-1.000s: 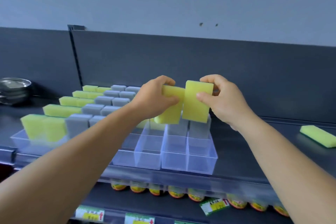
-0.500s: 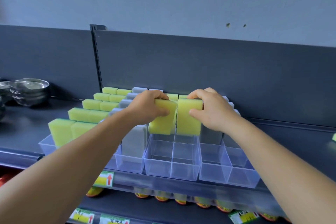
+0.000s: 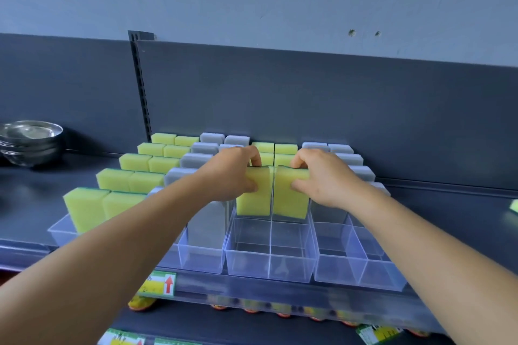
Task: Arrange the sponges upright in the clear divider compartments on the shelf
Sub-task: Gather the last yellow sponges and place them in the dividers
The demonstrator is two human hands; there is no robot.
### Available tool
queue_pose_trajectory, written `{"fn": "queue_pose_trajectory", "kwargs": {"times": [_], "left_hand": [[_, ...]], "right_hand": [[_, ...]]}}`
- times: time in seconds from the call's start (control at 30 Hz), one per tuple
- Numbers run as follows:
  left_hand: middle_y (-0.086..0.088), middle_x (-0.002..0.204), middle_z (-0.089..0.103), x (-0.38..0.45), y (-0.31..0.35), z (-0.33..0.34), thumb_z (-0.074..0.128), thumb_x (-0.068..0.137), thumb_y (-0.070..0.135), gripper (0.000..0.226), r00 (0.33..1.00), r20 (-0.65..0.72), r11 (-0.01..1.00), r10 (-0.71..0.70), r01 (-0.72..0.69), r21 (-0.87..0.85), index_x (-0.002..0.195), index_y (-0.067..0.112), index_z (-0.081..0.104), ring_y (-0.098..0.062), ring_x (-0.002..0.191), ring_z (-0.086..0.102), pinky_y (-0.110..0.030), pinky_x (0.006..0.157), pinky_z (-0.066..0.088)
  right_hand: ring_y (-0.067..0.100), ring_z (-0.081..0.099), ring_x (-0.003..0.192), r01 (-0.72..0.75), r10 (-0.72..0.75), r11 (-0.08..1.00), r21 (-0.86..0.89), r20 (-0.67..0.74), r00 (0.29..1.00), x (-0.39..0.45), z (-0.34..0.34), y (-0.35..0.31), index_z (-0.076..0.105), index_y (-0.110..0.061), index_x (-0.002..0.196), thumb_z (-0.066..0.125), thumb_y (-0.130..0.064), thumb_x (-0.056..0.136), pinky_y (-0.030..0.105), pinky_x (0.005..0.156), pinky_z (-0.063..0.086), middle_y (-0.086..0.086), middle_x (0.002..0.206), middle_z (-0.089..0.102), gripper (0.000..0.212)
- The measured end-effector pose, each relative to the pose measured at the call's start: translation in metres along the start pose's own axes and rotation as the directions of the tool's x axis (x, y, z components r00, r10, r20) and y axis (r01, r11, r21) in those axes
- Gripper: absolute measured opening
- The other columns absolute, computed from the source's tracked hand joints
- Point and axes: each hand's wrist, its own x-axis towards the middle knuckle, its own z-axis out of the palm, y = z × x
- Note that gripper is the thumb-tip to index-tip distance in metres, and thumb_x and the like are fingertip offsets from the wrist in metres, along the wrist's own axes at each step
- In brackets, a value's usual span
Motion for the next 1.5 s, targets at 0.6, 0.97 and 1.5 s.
{"fn": "queue_pose_trajectory", "kwargs": {"times": [0.6, 0.97, 1.5], "left_hand": [[0.000, 0.123, 0.056, -0.006, 0.023, 0.015, 0.069, 0.081, 0.043, 0.057, 0.991, 0.026, 0.845, 0.130, -0.125, 0.520, 0.128, 0.018, 0.049, -0.021, 0.119, 0.045, -0.029, 0.084, 0.035], [0.001, 0.136, 0.051, -0.015, 0.105, 0.030, 0.053, 0.089, 0.047, 0.055, 0.933, -0.054, 0.868, 0.355, -0.308, 0.390, 0.136, 0.019, 0.042, -0.021, 0.129, 0.042, -0.031, 0.105, 0.032], [0.000, 0.143, 0.045, 0.030, 0.314, 0.141, 0.046, 0.093, 0.049, 0.061, 0.869, 0.093, 0.833, 0.486, -0.492, 0.253, 0.144, 0.018, 0.033, -0.020, 0.131, 0.041, -0.032, 0.109, 0.032]], "right_hand": [[0.023, 0.039, 0.120, 0.057, -0.068, 0.918, -0.392, -0.014, 0.998, -0.013, 0.018, -0.005, 0.056, -0.018, 0.120, 0.061, -0.043, 0.085, 0.034, 0.101, 0.027, -0.001, 0.124, 0.054, 0.043], [0.020, 0.030, 0.135, -0.088, 0.056, 0.954, -0.287, -0.119, 0.991, -0.080, -0.031, 0.050, 0.041, -0.018, 0.135, 0.051, -0.046, 0.090, 0.032, 0.111, 0.017, -0.003, 0.142, 0.041, 0.054], [0.020, 0.026, 0.141, -0.371, 0.364, 0.887, -0.277, -0.079, 0.928, -0.176, -0.100, 0.266, 0.028, -0.020, 0.147, 0.045, -0.049, 0.093, 0.033, 0.115, 0.017, -0.003, 0.152, 0.032, 0.064]]}}
